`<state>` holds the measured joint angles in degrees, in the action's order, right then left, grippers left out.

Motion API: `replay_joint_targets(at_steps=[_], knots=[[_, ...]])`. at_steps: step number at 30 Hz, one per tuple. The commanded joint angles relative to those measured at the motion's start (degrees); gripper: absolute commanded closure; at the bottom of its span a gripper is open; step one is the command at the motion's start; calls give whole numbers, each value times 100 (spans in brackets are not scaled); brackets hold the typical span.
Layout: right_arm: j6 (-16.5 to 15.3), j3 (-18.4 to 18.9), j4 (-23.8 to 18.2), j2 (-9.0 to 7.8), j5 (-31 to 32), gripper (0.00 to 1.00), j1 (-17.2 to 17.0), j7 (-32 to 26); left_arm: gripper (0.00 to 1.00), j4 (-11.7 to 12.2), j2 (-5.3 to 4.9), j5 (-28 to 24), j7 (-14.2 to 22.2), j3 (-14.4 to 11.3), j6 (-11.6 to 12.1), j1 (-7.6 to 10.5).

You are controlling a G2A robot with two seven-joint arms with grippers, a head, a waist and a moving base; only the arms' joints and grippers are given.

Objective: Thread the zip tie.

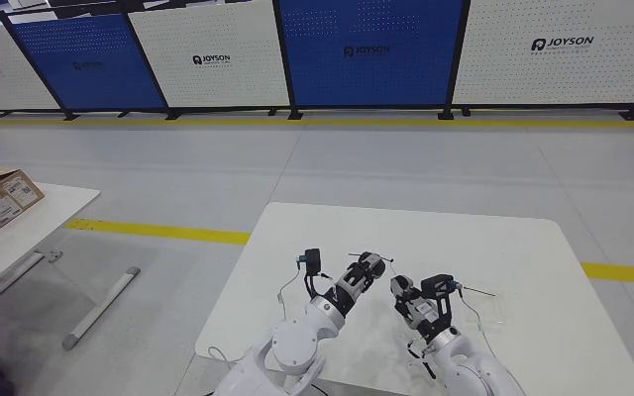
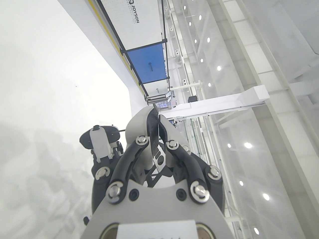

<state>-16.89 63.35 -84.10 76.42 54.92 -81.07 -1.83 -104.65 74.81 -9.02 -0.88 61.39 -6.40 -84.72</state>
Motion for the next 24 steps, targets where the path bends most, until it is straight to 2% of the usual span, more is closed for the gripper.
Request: replay_joint_targets(at_steps=[1,6,11,16,17,18,19,24], knots=[[1,22,-17,-2,-42,0,-12,33,100,24,1,70,-65,5,-8,7],[3,166,-157,-17,-218,0,-121,284,100,171,19,141,-273,3,-44,58],[22,519,-540,-72,-296,0,-495,837,100,348,42,214,-422,-40,-75,116],[143,896,-974,-120,-363,0,-963,1393,100,475,40,334,-531,0,-167,79],[162,962,-1058,-130,-385,0,-1066,1434,100,505,32,491,-577,6,-211,69],[163,978,-1080,-132,-393,0,-1091,1446,100,545,20,821,-690,-7,-230,70],[163,978,-1080,-132,-393,0,-1091,1446,100,556,17,930,-733,-19,-227,67],[163,978,-1080,-132,-393,0,-1091,1446,100,556,17,930,-733,-19,-227,67]])
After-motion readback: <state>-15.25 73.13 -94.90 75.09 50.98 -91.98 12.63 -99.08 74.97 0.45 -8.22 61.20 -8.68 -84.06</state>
